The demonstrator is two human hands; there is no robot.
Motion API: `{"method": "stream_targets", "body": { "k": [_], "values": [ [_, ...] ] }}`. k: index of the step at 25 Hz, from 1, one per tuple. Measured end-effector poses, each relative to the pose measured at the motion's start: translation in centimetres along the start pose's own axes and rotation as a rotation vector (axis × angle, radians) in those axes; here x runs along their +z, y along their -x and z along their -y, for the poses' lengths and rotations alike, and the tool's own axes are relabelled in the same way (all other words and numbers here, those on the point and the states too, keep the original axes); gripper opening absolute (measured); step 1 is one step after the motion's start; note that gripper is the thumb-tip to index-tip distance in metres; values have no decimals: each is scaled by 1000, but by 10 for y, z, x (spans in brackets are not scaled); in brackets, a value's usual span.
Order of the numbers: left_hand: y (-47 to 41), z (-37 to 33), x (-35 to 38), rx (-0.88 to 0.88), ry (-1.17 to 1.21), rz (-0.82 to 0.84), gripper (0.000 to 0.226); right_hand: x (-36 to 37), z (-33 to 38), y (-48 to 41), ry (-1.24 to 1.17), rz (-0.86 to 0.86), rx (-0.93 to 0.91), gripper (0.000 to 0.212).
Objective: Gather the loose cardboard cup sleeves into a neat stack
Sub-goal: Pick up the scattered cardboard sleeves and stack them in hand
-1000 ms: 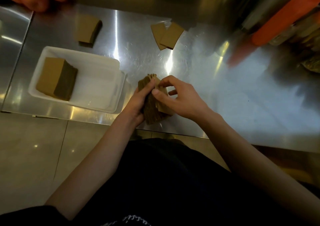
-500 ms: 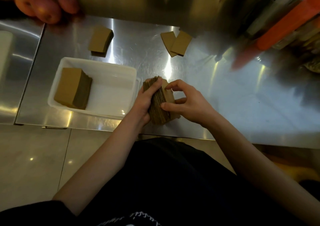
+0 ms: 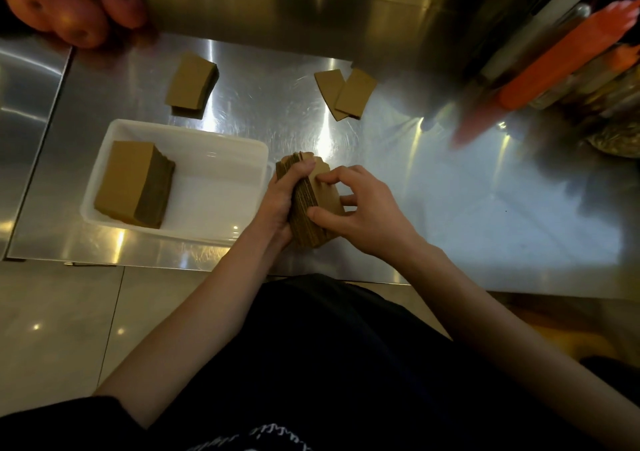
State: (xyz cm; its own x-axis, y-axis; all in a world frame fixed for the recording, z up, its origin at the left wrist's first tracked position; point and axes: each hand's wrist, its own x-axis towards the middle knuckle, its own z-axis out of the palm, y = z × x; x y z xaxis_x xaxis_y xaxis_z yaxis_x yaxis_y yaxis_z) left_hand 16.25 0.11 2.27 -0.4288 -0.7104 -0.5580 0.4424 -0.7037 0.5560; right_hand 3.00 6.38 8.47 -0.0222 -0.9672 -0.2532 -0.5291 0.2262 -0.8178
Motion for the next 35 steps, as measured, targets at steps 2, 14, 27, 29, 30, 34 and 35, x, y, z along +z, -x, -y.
{"method": "stream_targets", "body": {
  "k": [2,14,27,29,30,34,35],
  "values": [
    [-3,-4,-4,1,28,22,19,-1,3,-6,57,21,-21,48],
    [-26,-28,-5,79,286,286,66,-58,-27,-112,-96,-302,39,14],
    [-67,-57,4,53,335,258,73,-89,-107,-303,725,106,279,71],
    [-72,-63,0,58,334,246,73,-85,-113,-312,847,159,303,87],
    [-75,-66,-3,57,343,244,73,-85,-114,-314,848,145,336,95],
    [-86,-74,-10,47,375,251,69,-103,-117,-321,504,-10,364,83],
    [-89,-75,-11,42,370,255,69,-108,-115,-322,360,14,359,74]
  ]
}}
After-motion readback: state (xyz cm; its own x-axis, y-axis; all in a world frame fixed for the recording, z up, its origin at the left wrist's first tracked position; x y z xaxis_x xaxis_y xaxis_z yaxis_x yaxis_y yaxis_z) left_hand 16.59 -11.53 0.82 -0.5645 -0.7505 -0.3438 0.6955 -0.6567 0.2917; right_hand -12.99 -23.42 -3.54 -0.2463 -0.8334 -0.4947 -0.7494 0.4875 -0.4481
